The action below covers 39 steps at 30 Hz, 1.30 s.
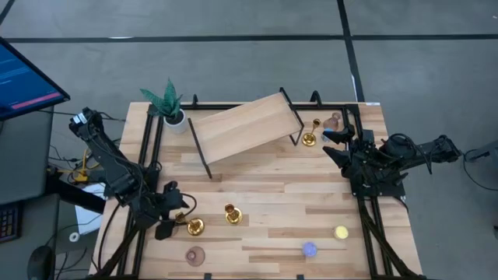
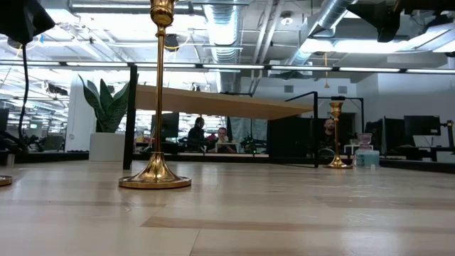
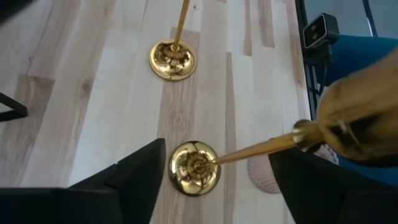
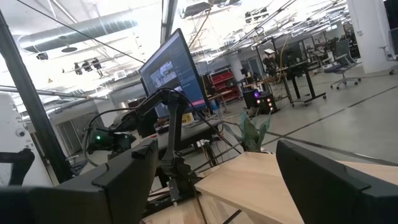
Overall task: Pick & Place candle stick holders
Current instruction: Put the bottom left gold candle holder on the shelf
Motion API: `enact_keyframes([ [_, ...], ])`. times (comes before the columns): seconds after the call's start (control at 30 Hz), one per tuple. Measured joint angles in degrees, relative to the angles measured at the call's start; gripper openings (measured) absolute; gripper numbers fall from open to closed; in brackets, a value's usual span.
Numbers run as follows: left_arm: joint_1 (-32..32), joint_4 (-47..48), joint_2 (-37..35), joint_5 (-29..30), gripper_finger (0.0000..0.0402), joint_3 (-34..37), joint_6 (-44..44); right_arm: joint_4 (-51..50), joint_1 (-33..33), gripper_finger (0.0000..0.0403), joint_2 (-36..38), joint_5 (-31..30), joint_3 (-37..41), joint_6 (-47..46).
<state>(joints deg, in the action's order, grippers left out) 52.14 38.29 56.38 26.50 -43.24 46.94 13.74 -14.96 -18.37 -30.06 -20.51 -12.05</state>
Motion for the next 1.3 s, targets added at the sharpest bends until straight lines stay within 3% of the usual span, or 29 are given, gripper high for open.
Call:
enact_keyframes([
  [0.27,0.0,-0.2,0.0,4.6,0.0195,0.0,-0.4,0.0,0.0,0.0317,0.0,0.0,0.0,0.0],
  [0.73,0.0,0.0,0.0,14.4,0.0017,-0.1,-3.1,-0.4,0.0,0.0317,0.0,0.0,0.0,0.0],
  [0.93,0.0,-0.4,0.0,18.6,0.0022,-0.1,-5.5,-2.5,0.0,0.0317,0.0,0.0,0.0,0.0],
  [1.3,-0.1,-2.4,-3.2,20.6,0.0016,-0.1,-5.7,-2.6,0.0,0.0317,0.0,0.0,0.0,0.0],
])
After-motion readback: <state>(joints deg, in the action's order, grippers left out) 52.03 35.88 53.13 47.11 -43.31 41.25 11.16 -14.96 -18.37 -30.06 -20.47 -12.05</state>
